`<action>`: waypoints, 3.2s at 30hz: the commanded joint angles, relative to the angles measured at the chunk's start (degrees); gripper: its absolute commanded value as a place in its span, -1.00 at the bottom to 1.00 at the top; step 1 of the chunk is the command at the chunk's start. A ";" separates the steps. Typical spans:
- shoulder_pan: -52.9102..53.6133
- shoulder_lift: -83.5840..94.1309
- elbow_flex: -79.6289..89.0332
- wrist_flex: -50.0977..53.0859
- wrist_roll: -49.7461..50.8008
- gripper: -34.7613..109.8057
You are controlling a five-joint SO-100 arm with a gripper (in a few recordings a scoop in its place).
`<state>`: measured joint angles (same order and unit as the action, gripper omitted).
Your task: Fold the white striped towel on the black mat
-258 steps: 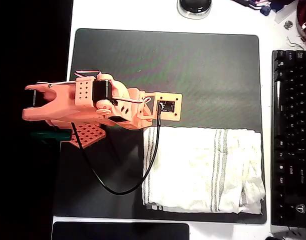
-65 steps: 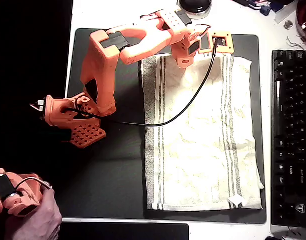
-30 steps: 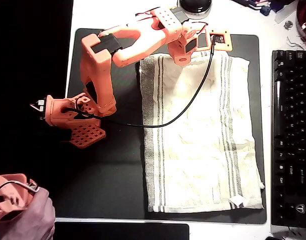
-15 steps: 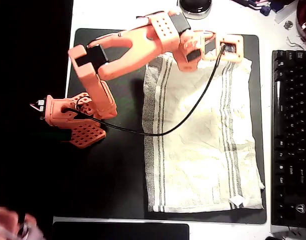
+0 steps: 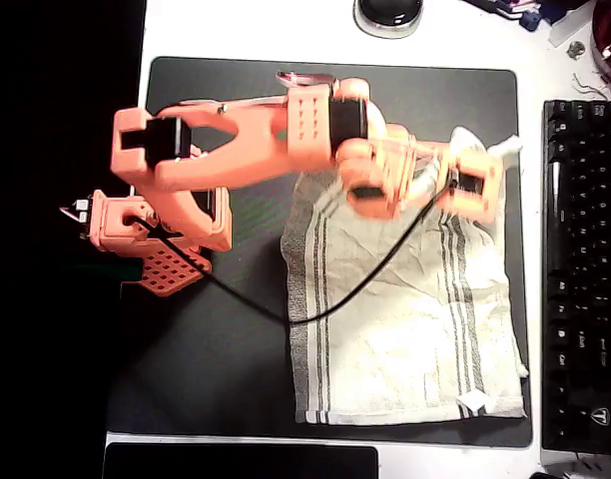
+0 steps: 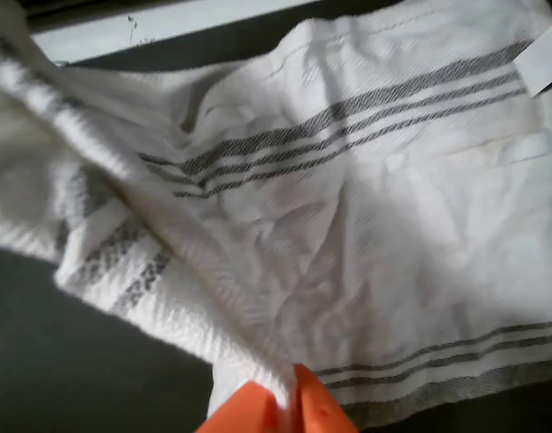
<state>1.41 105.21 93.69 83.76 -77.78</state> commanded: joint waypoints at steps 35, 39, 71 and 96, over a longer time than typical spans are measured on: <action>39.90 -11.16 5.62 -25.58 -32.43 -0.34; 36.30 -3.87 10.63 -21.62 -31.11 -0.34; 18.90 9.32 51.86 -24.17 -37.53 -0.52; 4.92 15.12 46.58 -21.36 -23.47 -0.39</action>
<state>5.54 116.81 141.94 61.35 -100.55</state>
